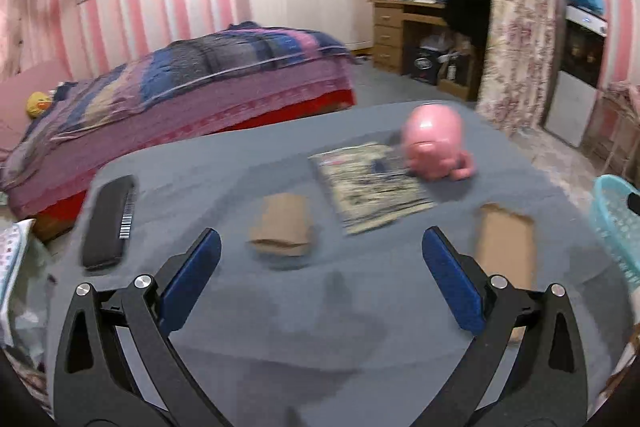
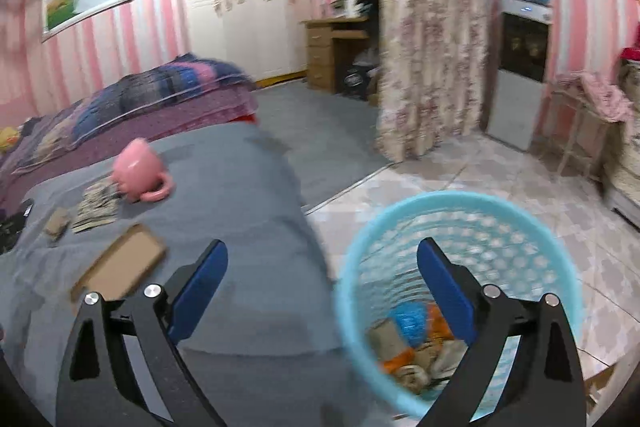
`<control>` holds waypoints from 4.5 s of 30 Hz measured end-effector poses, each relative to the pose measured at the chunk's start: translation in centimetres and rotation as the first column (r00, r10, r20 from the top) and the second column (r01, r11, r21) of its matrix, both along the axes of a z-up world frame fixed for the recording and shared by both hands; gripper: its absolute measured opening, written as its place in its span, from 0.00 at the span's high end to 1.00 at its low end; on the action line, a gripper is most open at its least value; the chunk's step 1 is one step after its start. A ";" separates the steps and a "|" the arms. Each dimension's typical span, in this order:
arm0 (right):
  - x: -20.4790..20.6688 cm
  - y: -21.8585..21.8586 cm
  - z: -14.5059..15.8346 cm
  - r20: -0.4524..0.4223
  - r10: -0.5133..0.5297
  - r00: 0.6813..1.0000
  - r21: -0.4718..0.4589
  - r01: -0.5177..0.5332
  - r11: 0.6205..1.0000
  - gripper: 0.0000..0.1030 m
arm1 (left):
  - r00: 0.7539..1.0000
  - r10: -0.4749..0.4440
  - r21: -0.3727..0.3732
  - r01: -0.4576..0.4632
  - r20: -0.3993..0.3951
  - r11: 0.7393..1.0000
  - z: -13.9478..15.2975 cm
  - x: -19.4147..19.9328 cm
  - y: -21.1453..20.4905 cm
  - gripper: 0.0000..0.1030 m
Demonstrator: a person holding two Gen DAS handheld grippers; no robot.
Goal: Collect trash
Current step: 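Move both tools back over the table toward the cardboard tube and snack package, then grasp the brown cardboard tube with the left tool while the right tool grasps the printed snack package, then carry the cardboard tube and snack package with both tools over the blue basket, then open the left tool to drop the tube while the right tool releases the package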
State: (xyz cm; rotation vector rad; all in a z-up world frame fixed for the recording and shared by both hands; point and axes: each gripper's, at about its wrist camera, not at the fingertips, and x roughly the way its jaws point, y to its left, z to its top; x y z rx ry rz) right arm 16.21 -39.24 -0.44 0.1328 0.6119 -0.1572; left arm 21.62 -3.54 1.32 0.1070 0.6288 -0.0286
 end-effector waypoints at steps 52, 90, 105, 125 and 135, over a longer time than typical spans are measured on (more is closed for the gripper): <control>18.5 25.3 -5.2 -0.260 0.365 0.894 0.045 -0.367 0.929 0.58 | 0.983 0.168 -0.009 -0.169 -0.071 0.986 -3.5 0.1 15.3 0.60; -4.4 -3.1 1.5 0.054 0.003 0.999 0.174 -0.012 0.985 0.99 | 0.976 -0.214 -0.095 0.210 -0.029 0.973 2.0 -1.2 -10.5 0.60; -9.5 -16.9 0.5 0.027 -0.294 0.955 0.140 0.288 0.947 0.99 | 0.886 -0.464 -0.097 0.462 -0.001 0.882 1.9 -2.5 -28.6 0.60; -10.5 -21.3 -1.7 0.002 -0.346 0.938 0.184 0.340 0.922 0.99 | 0.795 -0.601 -0.021 0.602 -0.077 0.799 -4.5 -1.6 -42.1 0.48; -9.1 -19.3 -1.9 -0.016 -0.326 0.945 0.166 0.324 0.931 0.99 | 0.870 -0.492 0.006 0.492 -0.033 0.870 -2.8 0.2 -37.2 0.13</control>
